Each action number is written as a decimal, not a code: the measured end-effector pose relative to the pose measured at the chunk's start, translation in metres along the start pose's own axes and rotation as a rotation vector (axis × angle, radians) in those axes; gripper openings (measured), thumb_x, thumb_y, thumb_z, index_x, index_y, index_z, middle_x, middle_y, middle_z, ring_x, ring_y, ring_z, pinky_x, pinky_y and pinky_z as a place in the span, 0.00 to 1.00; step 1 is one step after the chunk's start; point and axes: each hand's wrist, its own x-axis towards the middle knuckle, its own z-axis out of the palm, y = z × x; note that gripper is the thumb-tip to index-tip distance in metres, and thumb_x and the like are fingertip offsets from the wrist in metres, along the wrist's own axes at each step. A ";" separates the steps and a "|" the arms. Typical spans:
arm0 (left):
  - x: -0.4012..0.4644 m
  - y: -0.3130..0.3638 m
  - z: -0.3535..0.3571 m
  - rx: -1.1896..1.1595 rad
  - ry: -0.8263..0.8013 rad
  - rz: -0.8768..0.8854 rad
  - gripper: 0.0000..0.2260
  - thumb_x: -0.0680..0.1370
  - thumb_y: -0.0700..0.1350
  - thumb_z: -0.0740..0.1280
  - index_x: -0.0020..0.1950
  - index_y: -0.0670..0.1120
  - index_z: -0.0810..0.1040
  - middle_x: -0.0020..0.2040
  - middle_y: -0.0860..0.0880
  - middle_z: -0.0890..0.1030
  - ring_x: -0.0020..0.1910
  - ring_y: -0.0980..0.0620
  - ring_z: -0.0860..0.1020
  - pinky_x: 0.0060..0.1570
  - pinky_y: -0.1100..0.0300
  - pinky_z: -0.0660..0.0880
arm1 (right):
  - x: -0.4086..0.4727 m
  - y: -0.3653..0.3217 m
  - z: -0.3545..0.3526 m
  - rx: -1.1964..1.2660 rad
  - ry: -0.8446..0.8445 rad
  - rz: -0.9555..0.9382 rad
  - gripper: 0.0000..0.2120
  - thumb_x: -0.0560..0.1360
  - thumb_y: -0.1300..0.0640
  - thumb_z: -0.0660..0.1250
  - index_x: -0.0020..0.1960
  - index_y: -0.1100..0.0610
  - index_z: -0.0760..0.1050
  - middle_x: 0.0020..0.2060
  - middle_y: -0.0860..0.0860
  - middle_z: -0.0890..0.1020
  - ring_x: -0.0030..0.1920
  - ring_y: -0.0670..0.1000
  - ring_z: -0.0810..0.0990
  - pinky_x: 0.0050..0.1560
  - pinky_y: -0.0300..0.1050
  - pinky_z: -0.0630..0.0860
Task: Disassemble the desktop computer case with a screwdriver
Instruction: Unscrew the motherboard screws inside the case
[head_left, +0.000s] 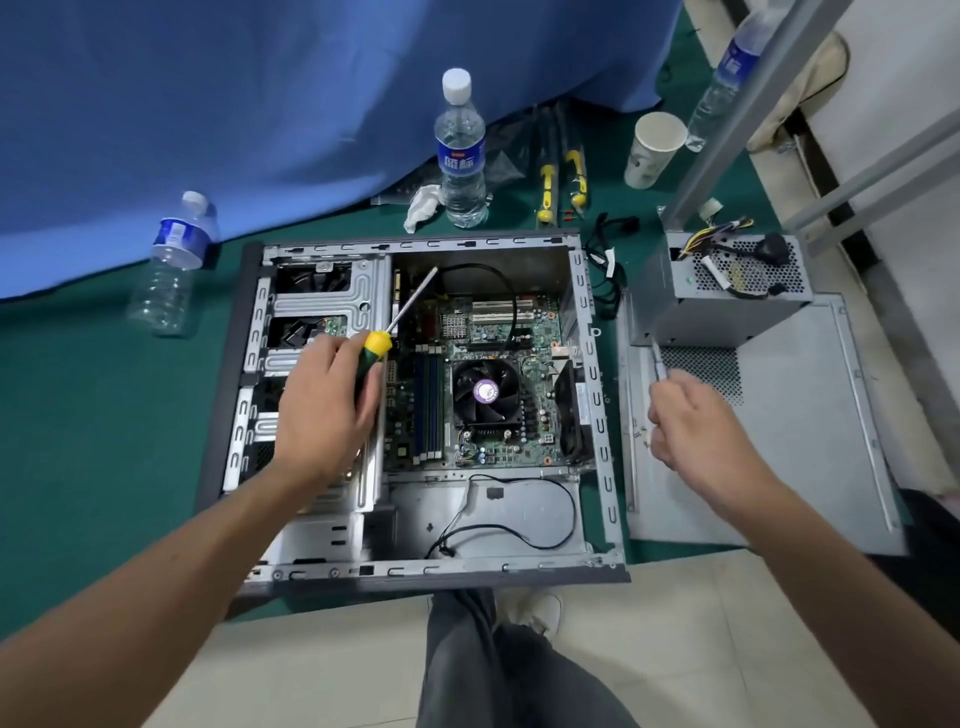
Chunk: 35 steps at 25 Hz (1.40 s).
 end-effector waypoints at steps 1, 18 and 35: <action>0.001 -0.003 0.001 0.010 0.012 0.002 0.16 0.83 0.47 0.60 0.66 0.40 0.73 0.48 0.44 0.73 0.45 0.51 0.67 0.42 0.57 0.65 | -0.011 -0.014 0.005 -0.016 -0.023 -0.089 0.16 0.83 0.53 0.51 0.38 0.55 0.66 0.32 0.49 0.69 0.29 0.46 0.67 0.32 0.44 0.65; 0.001 -0.005 0.009 0.053 0.082 -0.051 0.16 0.81 0.49 0.60 0.61 0.40 0.76 0.44 0.43 0.72 0.43 0.47 0.68 0.41 0.62 0.56 | 0.029 -0.045 0.202 -1.006 -0.621 -0.739 0.08 0.71 0.71 0.61 0.40 0.59 0.73 0.42 0.58 0.80 0.41 0.59 0.79 0.36 0.47 0.69; 0.002 -0.006 0.010 0.072 0.082 -0.063 0.15 0.81 0.49 0.61 0.61 0.41 0.76 0.44 0.43 0.72 0.42 0.47 0.68 0.40 0.61 0.55 | 0.043 -0.033 0.222 -1.147 -0.634 -0.887 0.13 0.77 0.65 0.57 0.54 0.59 0.79 0.53 0.54 0.82 0.49 0.56 0.80 0.38 0.45 0.67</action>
